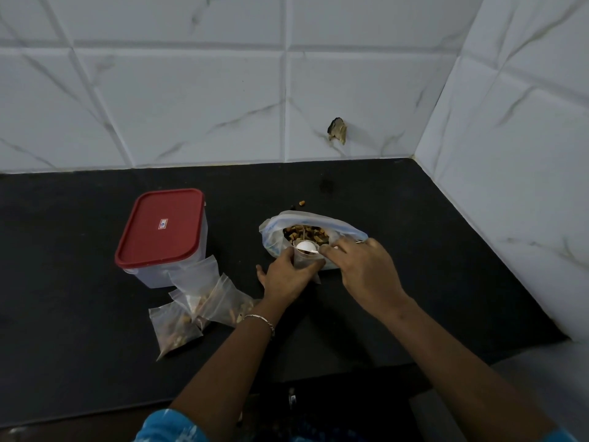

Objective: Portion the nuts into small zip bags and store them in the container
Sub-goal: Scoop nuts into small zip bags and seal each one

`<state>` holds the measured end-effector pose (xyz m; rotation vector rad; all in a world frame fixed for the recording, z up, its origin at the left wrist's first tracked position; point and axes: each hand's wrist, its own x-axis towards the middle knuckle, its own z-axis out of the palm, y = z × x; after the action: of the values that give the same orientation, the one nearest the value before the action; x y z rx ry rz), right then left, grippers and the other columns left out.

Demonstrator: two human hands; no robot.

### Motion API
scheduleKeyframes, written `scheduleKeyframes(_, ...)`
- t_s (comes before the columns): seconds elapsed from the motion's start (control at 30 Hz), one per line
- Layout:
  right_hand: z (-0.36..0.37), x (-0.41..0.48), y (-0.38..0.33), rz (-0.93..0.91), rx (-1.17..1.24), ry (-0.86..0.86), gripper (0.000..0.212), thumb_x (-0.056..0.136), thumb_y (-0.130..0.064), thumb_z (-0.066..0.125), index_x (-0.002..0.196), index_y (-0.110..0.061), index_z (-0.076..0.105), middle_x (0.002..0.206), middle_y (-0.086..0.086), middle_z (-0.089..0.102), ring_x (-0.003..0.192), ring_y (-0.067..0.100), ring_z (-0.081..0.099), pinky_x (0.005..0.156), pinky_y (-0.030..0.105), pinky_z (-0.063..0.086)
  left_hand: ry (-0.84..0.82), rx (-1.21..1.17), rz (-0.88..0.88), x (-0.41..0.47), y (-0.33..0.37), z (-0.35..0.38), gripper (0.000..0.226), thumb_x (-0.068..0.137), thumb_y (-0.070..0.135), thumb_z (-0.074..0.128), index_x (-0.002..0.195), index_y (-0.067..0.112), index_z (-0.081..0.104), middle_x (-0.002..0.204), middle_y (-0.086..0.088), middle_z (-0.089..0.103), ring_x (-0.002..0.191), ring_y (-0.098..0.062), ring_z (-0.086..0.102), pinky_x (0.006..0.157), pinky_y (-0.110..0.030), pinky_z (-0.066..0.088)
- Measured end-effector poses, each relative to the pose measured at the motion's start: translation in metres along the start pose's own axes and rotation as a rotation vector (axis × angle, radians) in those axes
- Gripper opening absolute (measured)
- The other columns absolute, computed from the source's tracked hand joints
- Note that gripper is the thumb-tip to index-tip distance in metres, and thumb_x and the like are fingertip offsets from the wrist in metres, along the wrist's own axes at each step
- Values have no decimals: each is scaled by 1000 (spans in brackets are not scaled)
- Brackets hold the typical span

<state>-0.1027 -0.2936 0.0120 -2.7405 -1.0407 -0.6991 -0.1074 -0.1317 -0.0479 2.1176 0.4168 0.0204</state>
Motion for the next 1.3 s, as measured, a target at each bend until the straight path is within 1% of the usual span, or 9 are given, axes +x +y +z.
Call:
scheduleKeyframes(0.33, -2, -1, 6, 26, 42, 31, 38, 82, -4, 57, 114, -19, 70, 104, -1, 72, 89, 17, 68, 76, 31, 48, 3, -38, -3, -1, 1, 0, 48, 80, 68, 57, 112, 31, 57, 114, 11, 67, 122, -14, 53, 117, -57, -4)
scheduleKeyframes(0.47, 1, -6, 3, 41, 24, 89, 38, 82, -3, 59, 114, -20, 70, 104, -3, 72, 86, 15, 68, 70, 28, 46, 12, -71, 3, -1, 1, 1, 39, 81, 65, 58, 103, 33, 57, 106, 11, 69, 119, -15, 55, 116, -57, -4)
scheduleKeyframes(0.57, 0, -7, -3, 345, 278, 112, 32, 90, -6, 57, 115, -23, 69, 103, -8, 70, 79, 8, 64, 64, 24, 48, 21, -92, -8, 0, 0, 1, 37, 80, 66, 58, 96, 33, 57, 102, 11, 69, 119, -15, 55, 116, -56, -5)
scheduleKeyframes(0.67, 1, -6, -4, 805, 855, 7, 28, 98, -14, 50, 117, -28, 66, 105, -7, 67, 72, 7, 60, 65, 22, 48, 27, -109, -3, -1, -1, 2, 34, 82, 64, 59, 94, 32, 57, 100, 13, 68, 120, -14, 54, 117, -55, -8)
scheduleKeyframes(0.73, 1, -7, -1, 1036, 1125, -15, 27, 99, -10, 48, 118, -20, 65, 101, -3, 67, 70, 8, 55, 66, 21, 47, 39, -120, 3, -3, -1, 1, 32, 83, 62, 59, 92, 31, 57, 95, 14, 66, 119, -14, 54, 117, -54, -9)
scheduleKeyframes(0.87, 1, -13, 7, 1317, 1303, -29, 22, 96, -8, 51, 108, -19, 68, 95, -2, 69, 74, 10, 54, 63, 21, 41, 36, -168, 14, -6, -1, 0, 35, 85, 60, 59, 97, 28, 60, 96, 16, 64, 122, -13, 52, 117, -52, -11)
scheduleKeyframes(1.03, 20, -22, 19, 1445, 1256, 20, 19, 96, -12, 54, 107, -19, 68, 98, 0, 72, 71, 8, 55, 56, 19, 38, 33, -233, -6, -4, 1, 1, 40, 86, 62, 56, 108, 29, 62, 111, 10, 67, 129, -14, 47, 117, -50, -16)
scheduleKeyframes(1.13, 33, -22, 26, 1422, 1145, 80, 14, 96, -14, 54, 100, -21, 66, 97, -1, 72, 77, 8, 59, 64, 23, 45, 13, -266, -29, -2, 4, 0, 42, 85, 62, 56, 110, 29, 62, 112, 10, 67, 130, -14, 46, 115, -51, -19)
scheduleKeyframes(1.3, 49, -16, 40, 1237, 656, -33, 12, 93, -26, 56, 99, -27, 66, 97, -4, 65, 91, 17, 60, 80, 38, 50, 5, -308, -20, -5, 6, -5, 31, 87, 55, 60, 104, 29, 63, 98, 17, 62, 125, -13, 49, 116, -50, -16)
